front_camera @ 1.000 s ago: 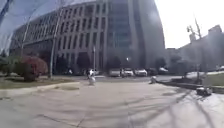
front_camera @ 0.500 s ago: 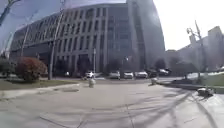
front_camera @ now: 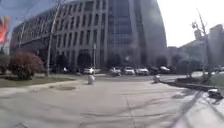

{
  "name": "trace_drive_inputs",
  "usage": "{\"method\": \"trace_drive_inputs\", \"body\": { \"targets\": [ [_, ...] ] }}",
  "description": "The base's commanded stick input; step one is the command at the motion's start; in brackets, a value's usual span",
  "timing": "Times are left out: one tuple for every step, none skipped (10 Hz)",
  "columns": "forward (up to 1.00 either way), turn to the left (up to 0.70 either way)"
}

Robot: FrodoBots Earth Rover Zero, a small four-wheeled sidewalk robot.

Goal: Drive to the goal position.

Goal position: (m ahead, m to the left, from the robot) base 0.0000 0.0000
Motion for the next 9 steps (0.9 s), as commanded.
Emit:
{"method": "trace_drive_inputs", "body": {
  "targets": [
    [0.7, -0.31],
    [0.7, -0.35],
    [0.7, -0.35],
    [0.7, -0.35],
    [0.7, -0.35],
    [0.7, -0.35],
    [0.7, -0.35],
    [0.7, -0.35],
    [0.7, -0.35]
  ]
}}
